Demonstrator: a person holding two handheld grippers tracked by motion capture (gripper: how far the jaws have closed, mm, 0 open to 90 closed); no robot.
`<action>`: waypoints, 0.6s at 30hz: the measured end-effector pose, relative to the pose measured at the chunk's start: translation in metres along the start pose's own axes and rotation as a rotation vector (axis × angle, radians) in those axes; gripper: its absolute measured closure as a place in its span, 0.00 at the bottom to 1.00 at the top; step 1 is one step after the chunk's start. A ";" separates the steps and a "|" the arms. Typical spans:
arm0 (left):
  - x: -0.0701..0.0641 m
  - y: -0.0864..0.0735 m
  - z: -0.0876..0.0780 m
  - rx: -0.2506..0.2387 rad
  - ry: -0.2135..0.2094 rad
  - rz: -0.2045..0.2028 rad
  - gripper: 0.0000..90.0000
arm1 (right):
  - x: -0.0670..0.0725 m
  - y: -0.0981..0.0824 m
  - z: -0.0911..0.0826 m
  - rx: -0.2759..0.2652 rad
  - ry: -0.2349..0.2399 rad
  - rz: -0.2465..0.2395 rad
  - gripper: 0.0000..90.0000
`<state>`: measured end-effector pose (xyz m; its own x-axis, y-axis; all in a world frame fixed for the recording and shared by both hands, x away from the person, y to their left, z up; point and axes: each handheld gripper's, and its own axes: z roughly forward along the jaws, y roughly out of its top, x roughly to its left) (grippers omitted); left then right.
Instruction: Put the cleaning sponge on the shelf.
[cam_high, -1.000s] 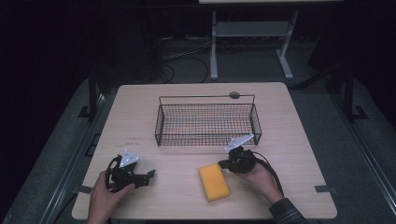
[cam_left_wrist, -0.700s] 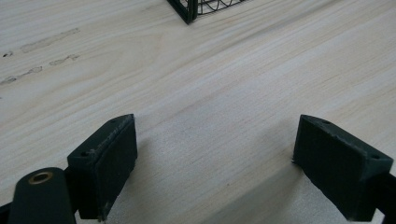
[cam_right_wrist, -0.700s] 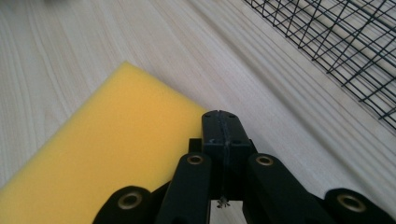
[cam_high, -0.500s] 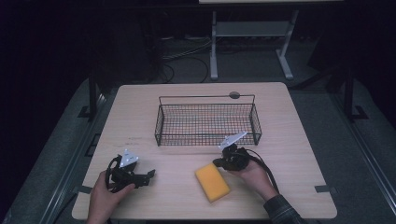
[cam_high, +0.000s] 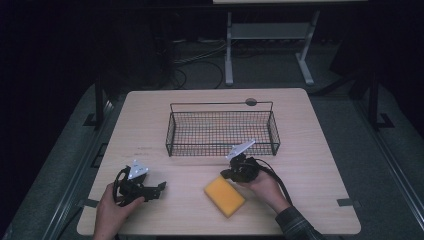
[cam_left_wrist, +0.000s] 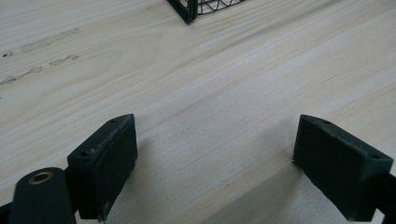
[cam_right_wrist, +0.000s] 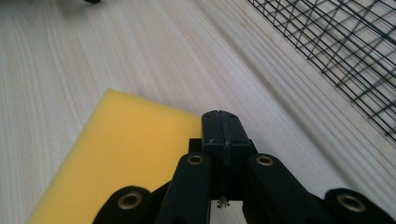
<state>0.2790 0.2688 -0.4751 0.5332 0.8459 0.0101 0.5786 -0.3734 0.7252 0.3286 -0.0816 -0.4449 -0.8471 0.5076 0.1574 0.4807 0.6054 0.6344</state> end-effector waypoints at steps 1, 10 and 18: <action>0.000 0.000 0.000 0.000 0.000 0.000 0.14 | 0.000 0.001 0.001 0.001 0.002 -0.007 1.00; 0.000 0.000 0.000 0.000 0.000 0.000 0.14 | 0.002 0.008 0.003 0.012 0.002 -0.001 0.95; 0.000 0.000 0.000 0.000 0.001 0.003 0.14 | -0.003 0.008 -0.008 0.028 -0.056 0.023 0.76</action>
<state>0.2791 0.2690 -0.4750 0.5339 0.8454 0.0128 0.5772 -0.3755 0.7252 0.3331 -0.0835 -0.4346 -0.8219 0.5549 0.1289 0.5070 0.6094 0.6096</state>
